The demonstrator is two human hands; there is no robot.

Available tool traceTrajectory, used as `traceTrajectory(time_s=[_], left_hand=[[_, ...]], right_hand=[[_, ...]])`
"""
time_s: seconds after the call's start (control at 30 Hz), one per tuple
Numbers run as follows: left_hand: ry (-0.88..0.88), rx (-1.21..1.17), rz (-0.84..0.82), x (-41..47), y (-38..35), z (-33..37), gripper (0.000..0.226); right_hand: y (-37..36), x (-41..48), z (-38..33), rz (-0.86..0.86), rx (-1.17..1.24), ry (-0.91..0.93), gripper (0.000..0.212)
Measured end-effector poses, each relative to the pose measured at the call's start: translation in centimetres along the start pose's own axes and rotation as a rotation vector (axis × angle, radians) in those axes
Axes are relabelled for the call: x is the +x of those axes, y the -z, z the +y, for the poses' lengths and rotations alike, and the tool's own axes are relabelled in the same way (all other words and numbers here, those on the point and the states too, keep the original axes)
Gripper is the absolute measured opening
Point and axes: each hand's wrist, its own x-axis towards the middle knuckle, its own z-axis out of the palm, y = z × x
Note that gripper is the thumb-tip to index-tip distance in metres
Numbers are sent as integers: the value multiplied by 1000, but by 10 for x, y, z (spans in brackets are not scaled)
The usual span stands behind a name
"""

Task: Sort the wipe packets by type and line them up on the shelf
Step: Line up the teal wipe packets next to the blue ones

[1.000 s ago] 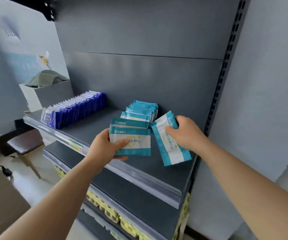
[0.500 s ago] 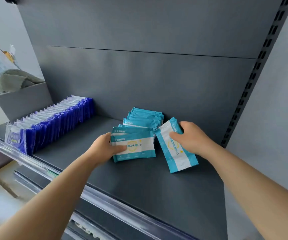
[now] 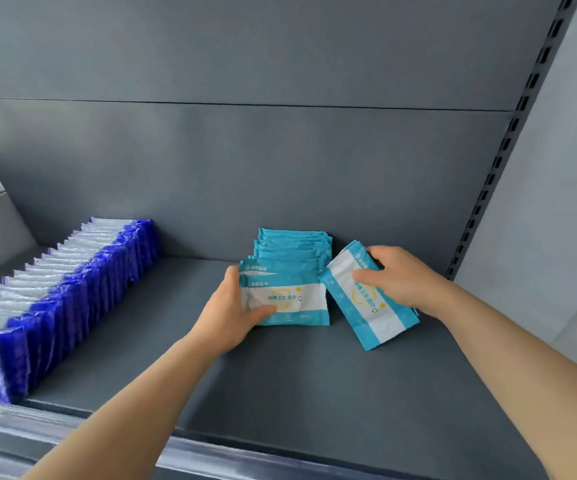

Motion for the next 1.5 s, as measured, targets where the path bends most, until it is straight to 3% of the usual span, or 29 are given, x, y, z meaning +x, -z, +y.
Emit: traceTrajectory(time_s=[0.17,0.33,0.47,0.57,0.67,0.73,0.8,0.9,1.03,1.2,1.3,1.37,1.5], left_hand=[[-76,8,-59,3,4,-10,86],[-149,199,10,5,0,-22,67],[-258,162,163,0,4,-23,83],[-378,94,261,-8,13,-17,62],[-352,-176,52,-16,18,-6,34],[-294,-284,-145,-17,17,-5,44],[-293,-209,-228,-17,15,-8,50],[-308,-166,-187,-19,16,-13,18],[-285,-116,-119,-25,25,-24,23],[-213,-101,-138,-29,38,-36,8],[-165,-146,-280,-34,35,-33,33],[-185,-70,-275,-35,30,-28,50],[-135,-57,-172,-30,28,-26,46]], right_hand=[[0,-25,-6,70,201,-17,11],[-12,-43,-15,101,252,-16,18],[-27,-52,-24,71,191,19,27],[-37,-54,-31,71,193,66,33],[-47,-49,-40,64,100,88,36],[-54,-45,-44,53,55,96,37],[-60,-41,-48,40,7,107,39],[-61,-40,-49,-4,-38,116,44],[-48,-47,-35,-29,-207,51,38],[-55,-46,-19,25,-148,-11,34],[-71,-40,-27,93,-169,23,37],[-80,-35,-33,147,-225,38,46],[-83,-31,-38,184,-295,30,63]])
